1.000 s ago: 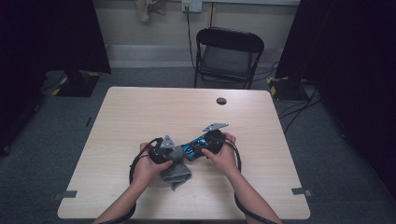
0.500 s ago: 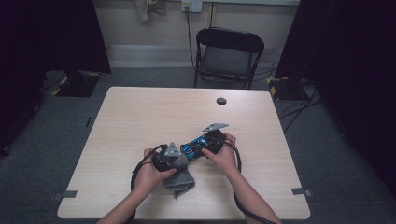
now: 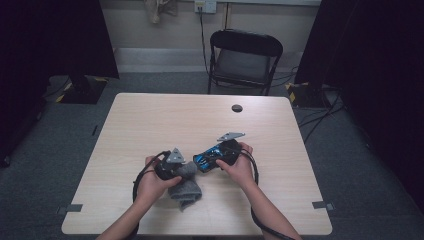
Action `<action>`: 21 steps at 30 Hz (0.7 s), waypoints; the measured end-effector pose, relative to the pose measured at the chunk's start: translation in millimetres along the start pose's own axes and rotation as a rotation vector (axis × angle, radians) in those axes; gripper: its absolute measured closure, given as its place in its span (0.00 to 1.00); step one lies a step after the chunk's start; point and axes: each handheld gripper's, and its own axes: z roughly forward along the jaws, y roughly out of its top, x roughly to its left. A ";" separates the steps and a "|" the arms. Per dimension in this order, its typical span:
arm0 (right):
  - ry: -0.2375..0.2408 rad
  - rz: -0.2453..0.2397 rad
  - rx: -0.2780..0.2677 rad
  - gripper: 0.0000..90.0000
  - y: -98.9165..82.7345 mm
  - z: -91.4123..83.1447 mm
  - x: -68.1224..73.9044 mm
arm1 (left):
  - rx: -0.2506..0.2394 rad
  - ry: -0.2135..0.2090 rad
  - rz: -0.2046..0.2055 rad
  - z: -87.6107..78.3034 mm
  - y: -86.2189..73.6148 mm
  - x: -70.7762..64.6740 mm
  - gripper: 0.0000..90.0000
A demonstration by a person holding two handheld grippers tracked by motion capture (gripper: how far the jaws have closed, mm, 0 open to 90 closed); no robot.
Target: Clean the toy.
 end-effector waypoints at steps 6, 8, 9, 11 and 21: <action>-0.001 0.000 0.000 0.17 -0.1 0.0 0.1 | -0.003 0.059 -0.040 2.8 6.3 22.1 0.65; 0.000 0.000 -0.001 0.17 -0.1 -0.1 0.1 | 0.010 0.068 -0.039 8.4 8.0 24.0 0.65; 0.000 -0.001 0.000 0.17 -0.1 0.0 -0.1 | 0.016 0.070 -0.034 11.5 8.8 23.6 0.65; 0.001 -0.002 0.000 0.17 -0.1 0.0 -0.3 | 0.035 0.072 -0.018 17.8 9.6 21.5 0.65; 0.000 -0.003 0.002 0.17 0.1 0.1 -0.3 | 0.048 0.030 -0.005 23.1 8.7 7.6 0.65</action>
